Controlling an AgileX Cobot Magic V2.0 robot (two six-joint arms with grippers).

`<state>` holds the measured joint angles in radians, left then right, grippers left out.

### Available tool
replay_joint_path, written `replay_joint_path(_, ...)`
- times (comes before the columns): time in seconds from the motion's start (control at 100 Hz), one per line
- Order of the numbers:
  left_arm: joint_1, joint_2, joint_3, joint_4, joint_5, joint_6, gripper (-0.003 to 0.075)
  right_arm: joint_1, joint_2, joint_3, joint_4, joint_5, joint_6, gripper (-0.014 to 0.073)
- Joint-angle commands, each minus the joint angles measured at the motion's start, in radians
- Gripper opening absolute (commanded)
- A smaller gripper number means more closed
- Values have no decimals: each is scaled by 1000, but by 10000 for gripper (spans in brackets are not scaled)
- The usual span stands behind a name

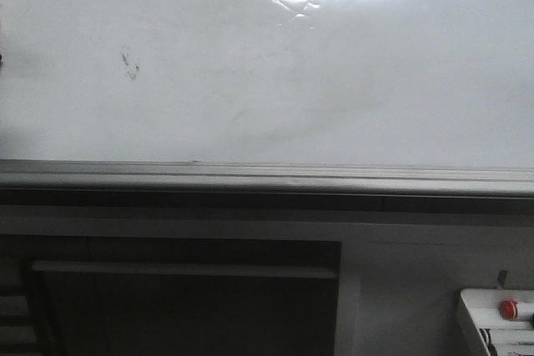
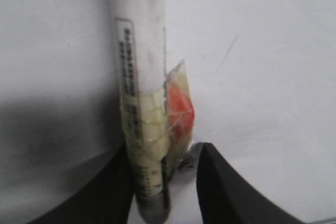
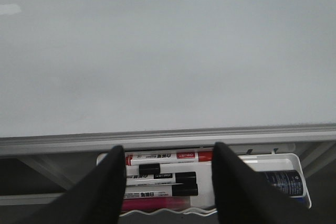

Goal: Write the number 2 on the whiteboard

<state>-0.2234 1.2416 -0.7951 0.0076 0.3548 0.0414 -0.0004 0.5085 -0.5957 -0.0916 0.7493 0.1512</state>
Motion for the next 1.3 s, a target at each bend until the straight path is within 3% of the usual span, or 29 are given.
replay_joint_path(0.0, 1, -11, -34, -8, -65, -1, 127, -4, 12, -29, -8, -60, -9, 331)
replay_joint_path(0.3, 1, -32, -42, -8, 26, 8, -18, -4, 12, -29, 48, -64, -20, 331)
replay_joint_path(0.47, -42, -103, -57, -8, 134, 117, -18, -4, 29, -57, 311, -43, -278, 331)
replay_joint_path(0.66, -168, -122, -185, -13, 495, 266, -18, -4, 149, -135, 517, 66, -544, 331)
replay_joint_path(0.75, -244, -122, -235, -43, 577, 347, -18, 16, 230, -186, 611, 143, -656, 331)
replay_joint_path(0.86, -334, -120, -273, -118, 624, 444, -18, 81, 331, -255, 701, 232, -762, 331)
replay_joint_path(0.99, -437, -120, -303, -173, 671, 523, -18, 229, 454, -347, 711, 326, -865, 331)
replay_joint_path(1.15, -544, -118, -319, -175, 671, 531, -18, 440, 572, -435, 704, 293, -1024, 331)
replay_joint_path(1.29, -623, -118, -319, -175, 669, 531, -18, 564, 660, -520, 702, 251, -1095, 331)
